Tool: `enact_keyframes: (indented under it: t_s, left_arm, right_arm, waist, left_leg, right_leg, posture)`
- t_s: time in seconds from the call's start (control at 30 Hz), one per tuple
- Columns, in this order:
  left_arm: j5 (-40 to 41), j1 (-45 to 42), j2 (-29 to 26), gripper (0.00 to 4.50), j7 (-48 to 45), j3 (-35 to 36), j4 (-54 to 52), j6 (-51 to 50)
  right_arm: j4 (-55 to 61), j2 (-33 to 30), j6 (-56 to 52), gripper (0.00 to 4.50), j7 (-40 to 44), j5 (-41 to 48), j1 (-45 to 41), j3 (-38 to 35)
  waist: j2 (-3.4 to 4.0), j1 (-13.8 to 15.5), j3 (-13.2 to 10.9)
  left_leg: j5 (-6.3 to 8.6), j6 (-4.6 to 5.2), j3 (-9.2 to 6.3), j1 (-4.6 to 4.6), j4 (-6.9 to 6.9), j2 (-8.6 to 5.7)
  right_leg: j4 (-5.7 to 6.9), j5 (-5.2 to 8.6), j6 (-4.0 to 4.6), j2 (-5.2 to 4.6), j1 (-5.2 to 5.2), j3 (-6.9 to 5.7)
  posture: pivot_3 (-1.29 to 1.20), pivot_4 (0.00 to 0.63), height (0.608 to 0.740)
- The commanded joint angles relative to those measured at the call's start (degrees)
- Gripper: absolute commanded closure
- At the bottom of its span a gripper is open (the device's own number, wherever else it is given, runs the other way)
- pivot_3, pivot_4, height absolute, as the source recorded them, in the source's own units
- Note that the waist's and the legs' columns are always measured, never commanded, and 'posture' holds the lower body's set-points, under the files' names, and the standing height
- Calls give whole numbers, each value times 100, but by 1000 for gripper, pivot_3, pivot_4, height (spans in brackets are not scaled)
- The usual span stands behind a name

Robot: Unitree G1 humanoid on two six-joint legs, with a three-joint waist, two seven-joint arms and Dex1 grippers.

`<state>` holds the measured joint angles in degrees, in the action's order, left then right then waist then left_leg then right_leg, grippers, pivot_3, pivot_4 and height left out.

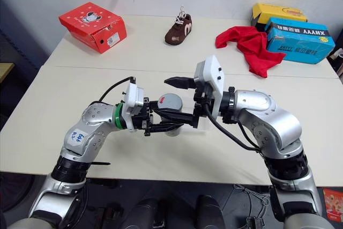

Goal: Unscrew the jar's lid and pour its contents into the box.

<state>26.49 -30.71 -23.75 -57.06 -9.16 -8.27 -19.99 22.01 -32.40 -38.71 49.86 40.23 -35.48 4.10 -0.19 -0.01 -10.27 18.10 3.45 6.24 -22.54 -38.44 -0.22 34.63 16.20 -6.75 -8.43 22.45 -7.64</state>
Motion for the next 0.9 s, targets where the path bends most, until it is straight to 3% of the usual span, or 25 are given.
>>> enact_keyframes:
  t_s: [0.03,0.37,0.8,0.9]
  left_arm:
    - [28,29,-23,2156,6,70,-280,52]
    - [22,38,-28,2156,3,67,-284,46]
    - [48,-14,2,2156,-31,51,-241,32]
    - [104,-26,21,2156,-36,68,-255,-4]
  right_arm:
    - [40,-88,93,11,86,-24,-18,-145]
    - [203,-62,36,11,281,436,36,-400]
    - [346,21,-315,11,92,499,-209,-173]
    - [364,24,-359,654,75,519,-224,-165]
  waist:
    - [0,-2,0]
    - [0,1,0]
    - [0,0,0]
    - [0,0,0]
  left_leg:
    - [0,0,0,0,0,0]
    - [0,0,0,0,0,0]
    - [0,0,-1,0,0,0]
    - [0,0,-3,0,0,0]
  right_leg:
    - [0,0,0,0,0,0]
    - [0,0,0,-1,0,0]
    - [0,0,0,-2,0,1]
    - [0,0,0,-3,0,1]
  posture:
    - [0,150,740]
    - [0,150,740]
    - [0,150,740]
    - [0,150,740]
